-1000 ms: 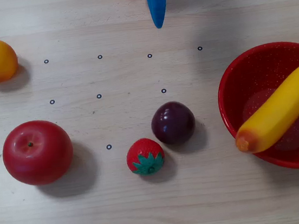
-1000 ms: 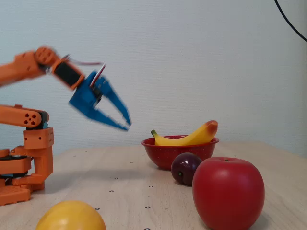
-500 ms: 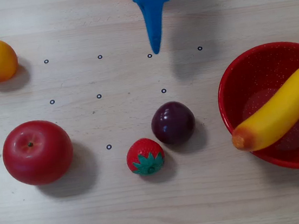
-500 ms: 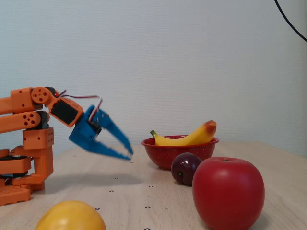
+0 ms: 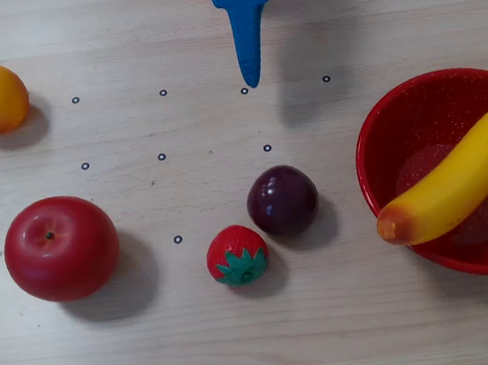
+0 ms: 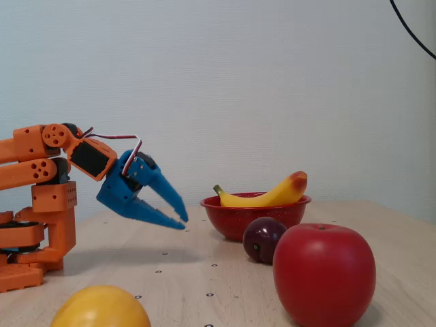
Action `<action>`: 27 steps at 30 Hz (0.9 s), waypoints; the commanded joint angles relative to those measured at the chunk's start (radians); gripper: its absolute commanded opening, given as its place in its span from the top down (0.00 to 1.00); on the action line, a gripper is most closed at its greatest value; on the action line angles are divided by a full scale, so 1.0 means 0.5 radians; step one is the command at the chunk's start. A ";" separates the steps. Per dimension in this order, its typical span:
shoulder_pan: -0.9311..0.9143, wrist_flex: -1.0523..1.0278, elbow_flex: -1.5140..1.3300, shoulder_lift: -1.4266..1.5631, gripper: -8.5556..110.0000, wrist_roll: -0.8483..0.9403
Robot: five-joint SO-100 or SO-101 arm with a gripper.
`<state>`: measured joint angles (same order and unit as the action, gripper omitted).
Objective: Put the banana in the red bowl.
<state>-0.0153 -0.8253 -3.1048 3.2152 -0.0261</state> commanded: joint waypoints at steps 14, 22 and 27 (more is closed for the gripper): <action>0.040 -0.107 -0.028 0.031 0.93 0.028; 0.067 -0.110 -0.028 0.031 0.93 0.061; 0.071 -0.110 -0.028 0.031 0.93 0.061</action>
<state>-0.0153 -0.8744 -3.1048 3.2152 -0.0046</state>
